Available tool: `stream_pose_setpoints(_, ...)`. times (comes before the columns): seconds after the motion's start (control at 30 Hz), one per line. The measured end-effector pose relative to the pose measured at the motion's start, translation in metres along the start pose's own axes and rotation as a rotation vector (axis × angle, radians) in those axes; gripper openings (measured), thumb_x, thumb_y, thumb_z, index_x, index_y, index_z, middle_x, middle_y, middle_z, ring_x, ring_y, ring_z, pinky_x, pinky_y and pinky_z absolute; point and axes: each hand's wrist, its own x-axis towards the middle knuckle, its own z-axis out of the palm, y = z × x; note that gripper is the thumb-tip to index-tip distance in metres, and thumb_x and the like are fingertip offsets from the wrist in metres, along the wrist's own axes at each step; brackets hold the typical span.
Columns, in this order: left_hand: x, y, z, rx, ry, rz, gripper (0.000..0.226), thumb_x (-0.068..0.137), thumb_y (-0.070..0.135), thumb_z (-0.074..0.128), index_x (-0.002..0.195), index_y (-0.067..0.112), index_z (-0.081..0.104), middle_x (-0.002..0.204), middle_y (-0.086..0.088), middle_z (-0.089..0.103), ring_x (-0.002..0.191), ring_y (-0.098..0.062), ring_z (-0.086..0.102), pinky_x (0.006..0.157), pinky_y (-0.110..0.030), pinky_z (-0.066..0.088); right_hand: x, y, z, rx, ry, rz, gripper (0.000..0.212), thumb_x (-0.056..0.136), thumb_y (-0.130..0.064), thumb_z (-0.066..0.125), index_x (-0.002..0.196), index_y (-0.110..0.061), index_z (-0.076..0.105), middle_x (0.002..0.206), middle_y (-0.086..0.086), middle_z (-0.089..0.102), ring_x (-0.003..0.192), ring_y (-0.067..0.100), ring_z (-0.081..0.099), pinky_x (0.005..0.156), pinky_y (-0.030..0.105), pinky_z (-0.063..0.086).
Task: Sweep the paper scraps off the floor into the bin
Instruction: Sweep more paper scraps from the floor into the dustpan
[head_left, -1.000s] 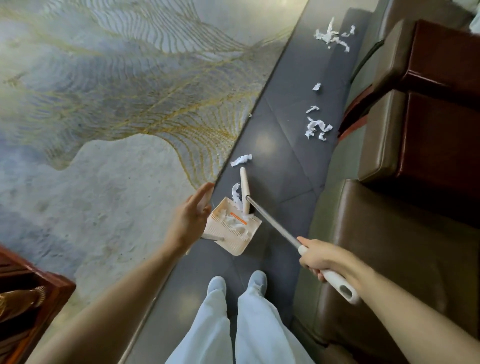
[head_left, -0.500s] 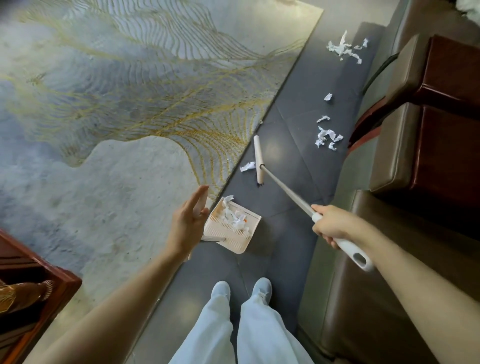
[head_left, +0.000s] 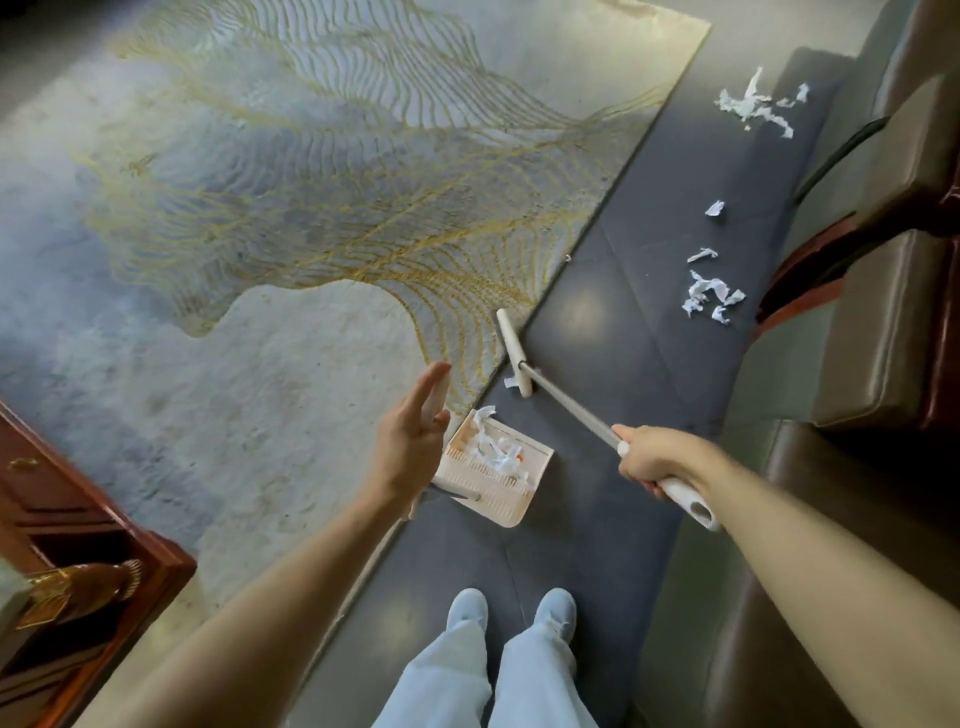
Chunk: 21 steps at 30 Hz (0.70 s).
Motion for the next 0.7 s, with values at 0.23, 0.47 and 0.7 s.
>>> stream_pose_setpoints(0.23, -0.003, 0.002, -0.005, -0.045, -0.061, -0.013, 0.051, 0.091, -0.001, 0.054, 0.136, 0.022, 0.050, 0.128, -0.010, 0.059, 0.113, -0.025, 0.057, 0.085, -0.018, 0.037, -0.092, 0.011, 0.036, 0.101, -0.173, 0.043, 0.077, 0.088, -0.007, 0.039, 0.152, -0.041, 0.013, 0.072, 0.008, 0.055, 0.047, 0.012, 0.045, 0.042, 0.022, 0.043)
stream_pose_setpoints(0.47, -0.003, 0.012, 0.000, -0.074, -0.117, 0.012, 0.053, 0.093, -0.001, 0.050, 0.140, 0.023, 0.046, 0.137, -0.005, 0.053, 0.124, -0.022, 0.050, 0.093, -0.016, 0.034, -0.135, 0.041, 0.014, 0.306, -0.113, 0.081, 0.077, 0.089, -0.007, 0.046, 0.151, -0.043, 0.017, 0.069, 0.007, 0.056, 0.047, 0.009, 0.045, 0.047, 0.022, 0.046)
stream_pose_setpoints(0.7, 0.024, 0.039, 0.026, -0.192, -0.074, -0.057, 0.058, 0.090, 0.004, 0.052, 0.134, 0.041, 0.046, 0.131, -0.011, 0.058, 0.112, -0.048, 0.054, 0.093, -0.063, 0.044, -0.113, 0.087, -0.045, 0.643, 0.007, 0.108, 0.075, 0.091, -0.002, 0.045, 0.150, -0.042, 0.022, 0.060, 0.005, 0.051, 0.043, 0.007, 0.042, 0.041, 0.020, 0.041)
